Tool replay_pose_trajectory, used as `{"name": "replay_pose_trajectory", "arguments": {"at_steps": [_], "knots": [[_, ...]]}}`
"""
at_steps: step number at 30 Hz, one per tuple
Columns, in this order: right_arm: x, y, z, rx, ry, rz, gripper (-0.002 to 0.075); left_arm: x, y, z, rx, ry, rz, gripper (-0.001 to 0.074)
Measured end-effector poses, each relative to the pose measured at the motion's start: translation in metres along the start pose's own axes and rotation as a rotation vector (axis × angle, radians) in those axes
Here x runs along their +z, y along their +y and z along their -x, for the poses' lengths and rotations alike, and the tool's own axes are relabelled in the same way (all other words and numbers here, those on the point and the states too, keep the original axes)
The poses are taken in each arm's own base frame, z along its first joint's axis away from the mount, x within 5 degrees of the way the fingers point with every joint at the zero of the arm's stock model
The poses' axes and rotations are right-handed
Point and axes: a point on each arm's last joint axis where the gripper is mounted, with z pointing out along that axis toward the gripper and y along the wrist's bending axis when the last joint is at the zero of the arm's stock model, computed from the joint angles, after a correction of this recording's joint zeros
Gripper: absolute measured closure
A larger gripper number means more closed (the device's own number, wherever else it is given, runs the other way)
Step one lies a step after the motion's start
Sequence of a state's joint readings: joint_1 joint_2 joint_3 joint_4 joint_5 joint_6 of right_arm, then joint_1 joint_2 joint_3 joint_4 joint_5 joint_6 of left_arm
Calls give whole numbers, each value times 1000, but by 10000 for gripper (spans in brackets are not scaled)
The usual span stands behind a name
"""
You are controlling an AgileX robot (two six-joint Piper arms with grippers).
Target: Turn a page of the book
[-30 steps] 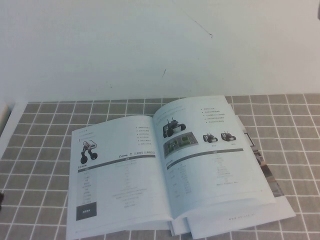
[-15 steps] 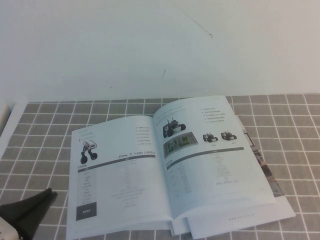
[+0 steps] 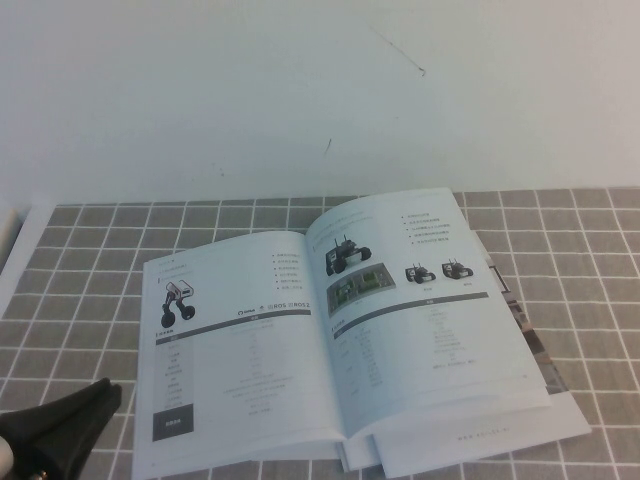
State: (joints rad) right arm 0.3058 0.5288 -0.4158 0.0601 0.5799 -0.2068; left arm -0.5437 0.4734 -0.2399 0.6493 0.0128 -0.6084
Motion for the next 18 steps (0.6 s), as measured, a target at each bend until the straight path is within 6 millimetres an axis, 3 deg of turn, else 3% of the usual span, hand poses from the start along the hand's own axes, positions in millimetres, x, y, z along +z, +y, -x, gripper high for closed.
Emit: {"name": "replay_pose_trajectory", "arguments": {"at_steps": [18], "knots": [[0, 0, -1, 0, 12, 2, 727, 0, 0, 0, 3, 2, 3, 738]]}}
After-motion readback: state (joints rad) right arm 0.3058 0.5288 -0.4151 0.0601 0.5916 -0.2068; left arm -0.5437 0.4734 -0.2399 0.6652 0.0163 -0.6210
